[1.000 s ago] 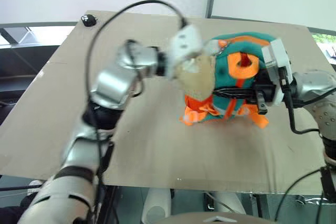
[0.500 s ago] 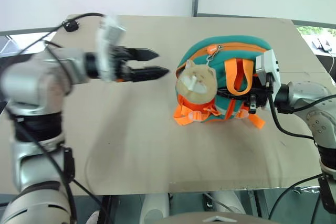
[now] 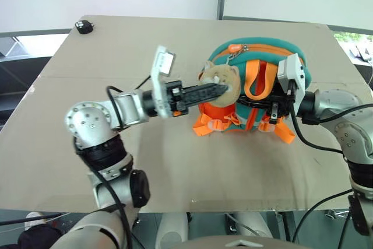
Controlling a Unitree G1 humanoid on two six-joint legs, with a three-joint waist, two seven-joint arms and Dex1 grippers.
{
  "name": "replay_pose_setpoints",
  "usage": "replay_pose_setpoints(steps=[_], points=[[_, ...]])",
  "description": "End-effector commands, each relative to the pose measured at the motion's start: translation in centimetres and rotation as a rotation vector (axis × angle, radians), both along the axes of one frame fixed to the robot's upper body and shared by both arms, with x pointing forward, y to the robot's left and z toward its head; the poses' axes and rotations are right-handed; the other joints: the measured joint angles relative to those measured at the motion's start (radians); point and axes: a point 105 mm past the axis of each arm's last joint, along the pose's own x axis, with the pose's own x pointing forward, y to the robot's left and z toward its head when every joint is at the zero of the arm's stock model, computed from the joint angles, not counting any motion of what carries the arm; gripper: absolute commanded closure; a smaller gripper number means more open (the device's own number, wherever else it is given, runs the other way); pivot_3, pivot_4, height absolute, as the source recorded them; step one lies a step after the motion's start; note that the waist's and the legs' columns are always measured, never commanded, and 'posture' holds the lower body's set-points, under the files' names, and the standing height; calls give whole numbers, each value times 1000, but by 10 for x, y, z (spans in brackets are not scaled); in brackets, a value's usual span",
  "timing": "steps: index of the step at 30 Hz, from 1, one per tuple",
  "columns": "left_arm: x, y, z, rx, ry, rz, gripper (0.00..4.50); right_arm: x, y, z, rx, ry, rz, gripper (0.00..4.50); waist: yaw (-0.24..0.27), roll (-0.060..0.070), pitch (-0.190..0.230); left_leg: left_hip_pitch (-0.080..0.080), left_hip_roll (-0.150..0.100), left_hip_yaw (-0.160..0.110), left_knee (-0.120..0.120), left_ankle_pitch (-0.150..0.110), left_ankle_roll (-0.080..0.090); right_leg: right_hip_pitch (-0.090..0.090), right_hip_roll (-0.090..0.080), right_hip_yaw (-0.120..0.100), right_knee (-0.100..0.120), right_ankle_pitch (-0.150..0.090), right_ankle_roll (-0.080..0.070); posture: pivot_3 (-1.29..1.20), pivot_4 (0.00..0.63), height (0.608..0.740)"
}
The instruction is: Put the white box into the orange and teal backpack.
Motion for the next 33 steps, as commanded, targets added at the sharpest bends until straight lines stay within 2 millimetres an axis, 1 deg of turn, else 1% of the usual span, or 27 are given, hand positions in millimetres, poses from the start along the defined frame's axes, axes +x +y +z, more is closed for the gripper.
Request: replay_pose_setpoints(steps=[1,3,4,5,6,8,9,10,12,13,14,15,18,19,21,22,23,24,26,28,29,31,32,33], points=[[4,-2,7,-23,-2,12,1398,-6,1,15,25,-59,-8,4500,1,0,0,0,0,-1,-1,0,0,0,0,0,0,0,0,0,150,740],[4,0,14,-55,-12,6,2309,-3,-2,17,47,-58,-41,4500,2,0,0,0,0,-1,-1,0,0,0,0,-1,0,0,0,0,150,740],[4,2,17,-65,-15,6,2633,-2,-4,17,56,-57,-52,4500,3,0,0,0,0,-1,-1,0,0,0,0,-1,0,0,0,0,150,740],[4,12,25,-93,-36,19,2860,4,-10,23,108,-53,-110,4500,3,0,0,0,0,0,0,0,0,0,0,-1,0,0,0,0,150,740],[6,25,37,-148,-56,37,3154,10,-18,28,167,-40,-168,4500,3,0,0,-1,0,0,0,0,0,0,-1,-1,0,0,0,0,150,740],[10,54,58,-230,-85,92,3517,23,-35,38,282,-9,-291,4500,0,0,0,-1,0,0,0,0,0,0,-1,0,0,0,0,0,150,740],[13,70,65,-263,-86,141,3630,30,-45,43,345,8,-350,4500,0,0,0,-1,0,0,0,0,0,-1,-1,0,0,0,0,0,150,740],[15,81,68,-270,-79,175,3761,35,-53,47,393,11,-405,4500,-1,0,0,-1,0,0,0,0,0,-1,-1,0,1,0,0,0,150,740],[16,94,67,-261,-59,224,3861,42,-63,54,470,20,-471,4500,0,1,1,0,0,1,0,0,0,-1,-1,0,1,0,0,0,150,740],[17,100,59,-235,-33,260,3861,45,-69,59,520,22,-503,4500,0,1,1,0,0,1,0,0,0,-1,-1,0,1,0,0,0,150,740],[17,106,46,-190,-1,295,3861,49,-75,64,562,19,-534,4500,0,1,1,0,0,1,0,0,0,-1,-2,0,1,0,0,0,150,740],[16,111,28,-119,39,333,3861,52,-80,68,601,18,-561,4500,0,1,1,-1,0,2,0,0,0,-2,-2,0,1,0,0,0,150,740],[16,125,-38,79,210,463,3862,60,-92,78,698,23,-626,4500,0,1,1,-1,0,5,-3,0,-1,-3,-3,1,0,0,0,0,150,740],[17,131,-65,168,273,526,3862,63,-95,82,731,26,-643,4500,3,1,1,-1,0,5,-3,0,-1,-3,-3,1,-1,0,0,0,150,740],[18,142,-111,289,361,645,3862,66,-100,89,785,32,-672,4500,6,1,1,-1,0,6,-4,0,-1,-3,-4,1,-2,0,0,0,150,740],[21,148,-130,330,381,715,3862,67,-103,92,811,37,-683,4500,6,1,1,-1,-1,7,-4,0,-1,-3,-5,1,-2,0,0,0,150,740],[23,149,-139,360,369,748,3862,68,-103,94,822,40,-686,4500,8,1,0,-1,-1,7,-4,0,-1,-3,-6,1,-1,0,0,0,150,740],[23,142,-139,350,335,731,3863,66,-101,94,805,33,-680,4500,9,0,0,-1,-1,7,-3,0,-1,-3,-6,0,-2,0,-1,0,150,740],[27,127,-123,253,251,703,3863,61,-91,91,712,-10,-653,4500,9,0,0,-1,-1,7,-3,0,-1,-3,-6,1,-2,0,-2,0,150,740],[30,118,-114,236,160,693,3863,54,-74,78,568,-40,-604,4500,9,0,0,-1,-1,8,-2,0,0,-3,-7,1,-2,-1,-3,0,150,740],[30,116,-113,250,132,693,3863,51,-70,73,526,-45,-587,4500,9,0,0,-1,-1,8,-2,0,0,-2,-7,1,-2,-1,-3,0,150,740],[35,117,-101,198,36,745,3867,47,-64,53,379,-63,-570,4500,6,1,0,0,-1,8,-3,0,0,-3,-6,1,-2,0,-1,0,150,740],[35,118,-91,185,-57,766,3887,43,-63,42,287,-75,-549,4500,5,1,-1,-1,-1,8,-4,0,0,-3,-6,1,-3,0,-1,0,150,740],[32,118,-85,193,-141,761,3887,40,-63,34,221,-87,-526,4500,4,1,-1,-1,-1,8,-4,0,0,-3,-6,1,-3,0,-1,0,150,740]])
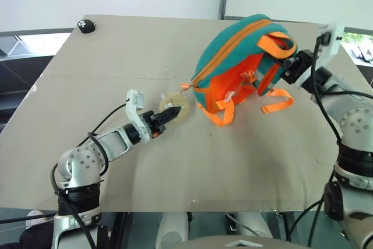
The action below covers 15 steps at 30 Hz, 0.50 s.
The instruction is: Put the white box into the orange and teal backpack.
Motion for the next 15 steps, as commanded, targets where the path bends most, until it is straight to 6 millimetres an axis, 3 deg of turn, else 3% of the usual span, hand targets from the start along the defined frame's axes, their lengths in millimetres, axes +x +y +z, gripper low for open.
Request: replay_pose_setpoints(steps=[1,4,5,6,11,15], points=[[-3,21,20,138,-243,67,3887,-15,-12,4,-175,-118,13,4164,-3,0,0,0,0,0,0,0,0,0,0,0,-1,0,0,0,150,740],[-20,31,19,238,-340,30,3887,-28,-22,-8,-313,-132,67,3147,-6,1,0,1,0,1,-2,0,0,0,1,1,-2,0,0,0,150,740],[-27,34,21,250,-362,10,2881,-34,-27,-7,-326,-132,80,2550,-6,1,0,1,0,2,-3,0,0,-1,1,1,-2,0,0,0,150,740],[-33,36,21,258,-377,-5,2654,-37,-30,-5,-327,-132,86,2198,-8,1,0,1,1,2,-3,0,0,-1,1,1,-2,0,0,0,150,740],[-66,43,14,346,-356,-114,197,-62,-54,-22,-449,-40,118,0,-4,1,0,2,2,2,-4,0,0,-1,1,1,-2,-2,-3,0,150,740],[-91,60,8,468,-323,-159,28,-94,-82,-50,-529,79,139,0,5,-1,-1,1,1,1,-3,0,0,0,-2,0,-3,-3,-4,0,150,740]])
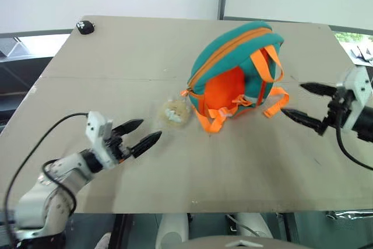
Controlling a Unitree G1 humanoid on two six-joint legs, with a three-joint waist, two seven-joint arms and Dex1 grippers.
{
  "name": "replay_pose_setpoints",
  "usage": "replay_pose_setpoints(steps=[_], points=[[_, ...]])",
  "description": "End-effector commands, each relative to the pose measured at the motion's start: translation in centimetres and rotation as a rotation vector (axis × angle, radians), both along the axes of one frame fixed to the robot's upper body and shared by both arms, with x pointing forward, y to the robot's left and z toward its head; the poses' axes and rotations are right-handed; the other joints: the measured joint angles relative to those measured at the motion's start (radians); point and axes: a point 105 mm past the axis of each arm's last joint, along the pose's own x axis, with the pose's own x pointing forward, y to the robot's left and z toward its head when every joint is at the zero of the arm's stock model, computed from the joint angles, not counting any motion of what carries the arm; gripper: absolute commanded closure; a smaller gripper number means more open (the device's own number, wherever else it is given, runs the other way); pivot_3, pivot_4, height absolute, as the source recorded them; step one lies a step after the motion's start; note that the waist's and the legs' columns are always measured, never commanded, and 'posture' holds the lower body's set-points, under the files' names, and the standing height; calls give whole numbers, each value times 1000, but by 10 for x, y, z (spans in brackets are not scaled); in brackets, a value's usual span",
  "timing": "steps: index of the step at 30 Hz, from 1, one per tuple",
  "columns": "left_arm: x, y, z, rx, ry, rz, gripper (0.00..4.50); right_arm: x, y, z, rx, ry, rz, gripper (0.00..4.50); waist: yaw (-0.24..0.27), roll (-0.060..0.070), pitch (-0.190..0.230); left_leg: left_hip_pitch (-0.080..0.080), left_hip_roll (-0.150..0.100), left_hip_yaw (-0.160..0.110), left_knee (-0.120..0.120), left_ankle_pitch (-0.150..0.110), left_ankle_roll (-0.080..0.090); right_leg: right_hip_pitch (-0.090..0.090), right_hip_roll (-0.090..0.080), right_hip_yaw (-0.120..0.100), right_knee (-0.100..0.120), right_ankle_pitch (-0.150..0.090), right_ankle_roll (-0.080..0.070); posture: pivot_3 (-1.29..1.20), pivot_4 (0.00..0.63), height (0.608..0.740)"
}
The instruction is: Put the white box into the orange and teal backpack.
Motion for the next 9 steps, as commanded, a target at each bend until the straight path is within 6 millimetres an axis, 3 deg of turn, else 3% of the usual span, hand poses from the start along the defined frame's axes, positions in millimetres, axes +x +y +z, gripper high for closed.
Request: replay_pose_setpoints(steps=[1,9], points=[[-16,12,10,87,-40,-8,28,-21,-18,0,-40,-26,-5,0,0,-1,-1,1,0,1,0,0,0,0,0,1,-1,0,0,0,150,740],[-28,34,6,105,-1,65,28,-29,-39,-25,-48,-20,-79,0,-7,-2,-3,4,2,1,3,0,0,1,0,0,0,0,1,0,150,740]])
